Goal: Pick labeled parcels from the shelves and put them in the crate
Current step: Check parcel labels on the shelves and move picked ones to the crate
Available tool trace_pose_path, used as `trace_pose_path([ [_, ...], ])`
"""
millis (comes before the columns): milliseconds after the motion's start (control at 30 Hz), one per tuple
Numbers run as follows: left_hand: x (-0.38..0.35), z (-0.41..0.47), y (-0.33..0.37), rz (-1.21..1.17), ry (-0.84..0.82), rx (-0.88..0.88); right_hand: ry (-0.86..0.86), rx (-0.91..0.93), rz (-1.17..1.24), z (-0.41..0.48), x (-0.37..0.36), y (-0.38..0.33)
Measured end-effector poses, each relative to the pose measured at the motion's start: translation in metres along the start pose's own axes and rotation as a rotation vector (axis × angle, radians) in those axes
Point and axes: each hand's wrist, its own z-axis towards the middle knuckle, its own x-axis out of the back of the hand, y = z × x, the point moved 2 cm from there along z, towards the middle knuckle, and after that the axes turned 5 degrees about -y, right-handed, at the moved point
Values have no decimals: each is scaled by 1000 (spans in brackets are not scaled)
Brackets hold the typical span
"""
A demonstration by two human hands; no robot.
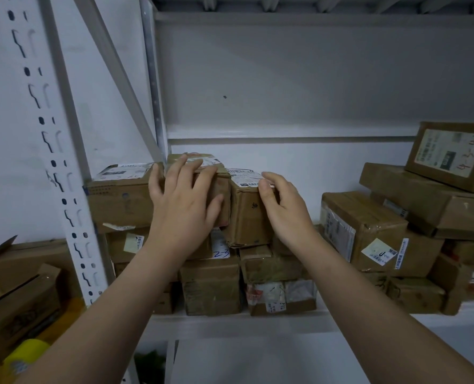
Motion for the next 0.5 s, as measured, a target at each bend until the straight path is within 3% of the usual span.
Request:
trace_pose_path([
  [333, 12, 3, 35, -81, 13, -63, 63, -2, -39, -11, 24, 3],
  [500, 10, 7, 76, -168, 12, -101, 122, 24, -186, -31, 64, 14],
])
